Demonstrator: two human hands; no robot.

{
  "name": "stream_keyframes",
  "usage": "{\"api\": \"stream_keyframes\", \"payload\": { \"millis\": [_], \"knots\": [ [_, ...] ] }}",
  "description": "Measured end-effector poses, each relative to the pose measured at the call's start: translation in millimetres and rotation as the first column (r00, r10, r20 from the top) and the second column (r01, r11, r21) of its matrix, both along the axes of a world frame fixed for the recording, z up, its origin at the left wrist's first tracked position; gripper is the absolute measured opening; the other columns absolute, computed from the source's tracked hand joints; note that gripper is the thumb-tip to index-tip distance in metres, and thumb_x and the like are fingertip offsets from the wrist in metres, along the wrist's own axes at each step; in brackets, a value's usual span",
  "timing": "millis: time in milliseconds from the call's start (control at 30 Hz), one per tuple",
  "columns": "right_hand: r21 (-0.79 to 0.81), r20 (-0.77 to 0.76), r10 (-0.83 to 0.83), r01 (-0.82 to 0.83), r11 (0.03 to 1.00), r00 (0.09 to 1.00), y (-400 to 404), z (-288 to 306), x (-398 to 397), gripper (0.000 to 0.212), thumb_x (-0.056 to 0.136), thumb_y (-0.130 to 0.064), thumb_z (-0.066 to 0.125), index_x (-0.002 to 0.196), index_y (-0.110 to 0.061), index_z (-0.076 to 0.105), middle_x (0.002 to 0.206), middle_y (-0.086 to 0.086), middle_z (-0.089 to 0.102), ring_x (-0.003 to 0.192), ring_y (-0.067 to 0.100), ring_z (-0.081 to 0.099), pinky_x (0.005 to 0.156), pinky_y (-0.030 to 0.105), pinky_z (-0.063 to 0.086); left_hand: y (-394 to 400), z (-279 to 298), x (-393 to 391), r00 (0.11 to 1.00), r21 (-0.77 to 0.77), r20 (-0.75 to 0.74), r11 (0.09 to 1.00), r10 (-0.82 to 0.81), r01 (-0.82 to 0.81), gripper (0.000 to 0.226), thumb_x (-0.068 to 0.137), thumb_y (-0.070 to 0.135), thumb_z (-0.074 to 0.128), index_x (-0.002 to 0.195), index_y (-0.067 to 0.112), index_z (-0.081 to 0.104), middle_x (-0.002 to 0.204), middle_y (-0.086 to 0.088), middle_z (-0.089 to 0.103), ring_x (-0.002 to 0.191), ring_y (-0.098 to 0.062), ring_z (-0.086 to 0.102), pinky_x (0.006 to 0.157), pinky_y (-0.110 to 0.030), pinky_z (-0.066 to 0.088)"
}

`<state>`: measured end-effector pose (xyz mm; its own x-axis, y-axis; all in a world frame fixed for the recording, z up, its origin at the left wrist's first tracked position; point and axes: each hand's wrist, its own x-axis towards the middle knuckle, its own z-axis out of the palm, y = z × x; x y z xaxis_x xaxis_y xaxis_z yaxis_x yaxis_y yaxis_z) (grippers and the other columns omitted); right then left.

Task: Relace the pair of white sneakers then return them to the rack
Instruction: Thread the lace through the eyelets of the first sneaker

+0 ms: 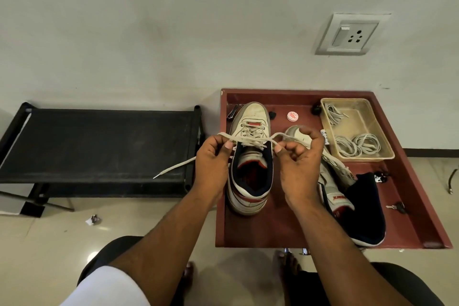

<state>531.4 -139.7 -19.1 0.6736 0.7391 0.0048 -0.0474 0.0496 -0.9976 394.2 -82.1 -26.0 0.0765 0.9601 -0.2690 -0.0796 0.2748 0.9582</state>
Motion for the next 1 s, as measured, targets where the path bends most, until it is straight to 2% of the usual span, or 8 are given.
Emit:
{"api": "stream_keyframes", "payload": {
  "millis": [267,433,533,600,700,767,833,1000],
  "knots": [
    [-0.001,0.019,-0.031,0.031,1.000,0.999,-2.3,-2.1,3.0,0.046,0.087,0.010,0.061,0.096,-0.032,0.044,0.078,-0.005,0.066,0.077,0.008,0.061,0.077,0.021,0.046,-2.9,2.3,2.2,0.996,-0.049,0.044,0.996,0.082,-0.080,0.013,0.100,0.007,0.052,0.099,0.009,0.064,0.089,-0.003,0.070,0.080,-0.012,0.064,0.070,-0.022,0.054],
    [0.037,-0.036,0.051,-0.050,0.998,0.998,-5.6,2.9,0.6,0.024,0.085,0.001,0.070,0.090,-0.021,0.061,0.084,0.007,0.068,0.081,0.018,0.063,0.078,0.029,0.052,-3.3,11.5,-2.0,0.993,-0.049,0.113,0.998,-0.019,0.025,0.015,0.097,0.010,0.057,0.108,0.006,0.068,0.102,-0.012,0.074,0.096,-0.025,0.070,0.086,-0.037,0.057],
    [-0.025,-0.167,-0.004,0.000,1.000,0.986,-2.3,9.8,-0.5,0.006,0.091,-0.014,0.066,0.087,-0.015,0.070,0.084,0.007,0.072,0.082,0.018,0.066,0.082,0.033,0.053,-5.7,23.8,-0.5,0.970,-0.109,0.242,0.992,-0.032,0.060,0.021,0.097,0.019,0.057,0.108,0.007,0.071,0.099,-0.011,0.075,0.087,-0.020,0.072,0.076,-0.031,0.058],
    [-0.177,-0.238,-0.029,-0.014,0.984,0.971,3.0,14.9,1.6,0.023,0.093,-0.031,0.063,0.085,-0.012,0.073,0.082,0.004,0.074,0.080,0.015,0.067,0.081,0.033,0.052,-5.6,31.2,1.4,0.960,-0.105,0.275,0.991,-0.052,0.084,0.029,0.098,0.025,0.054,0.109,0.003,0.070,0.097,-0.012,0.075,0.082,-0.017,0.073,0.068,-0.025,0.057],
    [-0.351,-0.365,0.125,-0.260,0.899,0.923,10.6,27.9,1.2,0.042,0.093,-0.051,0.057,0.100,-0.014,0.074,0.093,0.000,0.076,0.090,0.014,0.072,0.084,0.031,0.052,-3.7,37.8,3.6,0.946,-0.138,0.323,0.988,-0.026,0.074,0.027,0.095,0.022,0.060,0.109,0.002,0.069,0.097,-0.012,0.074,0.083,-0.019,0.072,0.067,-0.025,0.058],
    [-0.280,-0.460,0.173,-0.327,0.903,0.871,14.4,34.3,-2.4,0.031,0.094,-0.039,0.060,0.101,-0.012,0.072,0.094,0.003,0.076,0.086,0.016,0.073,0.072,0.028,0.055,-2.7,38.5,3.2,0.940,-0.151,0.340,0.987,-0.005,0.060,0.023,0.092,0.017,0.064,0.108,0.002,0.068,0.098,-0.013,0.073,0.084,-0.020,0.072,0.069,-0.028,0.058],
    [-0.172,-0.538,0.110,-0.236,0.956,0.836,16.7,39.5,-7.2,0.014,0.094,-0.020,0.062,0.090,-0.008,0.069,0.083,0.006,0.075,0.073,0.018,0.071,0.059,0.025,0.055,-1.8,38.3,2.2,0.933,-0.152,0.359,0.987,-0.001,0.059,0.011,0.091,0.012,0.065,0.098,0.004,0.068,0.087,-0.009,0.073,0.077,-0.017,0.071,0.064,-0.026,0.057],
    [-0.036,-0.609,-0.053,0.039,0.999,0.791,7.5,36.1,-15.3,0.012,0.099,-0.013,0.053,0.095,-0.007,0.064,0.092,0.009,0.074,0.069,0.012,0.069,0.059,0.025,0.055,-4.3,35.2,1.1,0.885,-0.235,0.454,0.972,0.104,0.007,0.010,0.096,0.010,0.058,0.088,0.007,0.063,0.076,-0.007,0.070,0.067,-0.014,0.069,0.058,-0.025,0.056]
  ]
}}
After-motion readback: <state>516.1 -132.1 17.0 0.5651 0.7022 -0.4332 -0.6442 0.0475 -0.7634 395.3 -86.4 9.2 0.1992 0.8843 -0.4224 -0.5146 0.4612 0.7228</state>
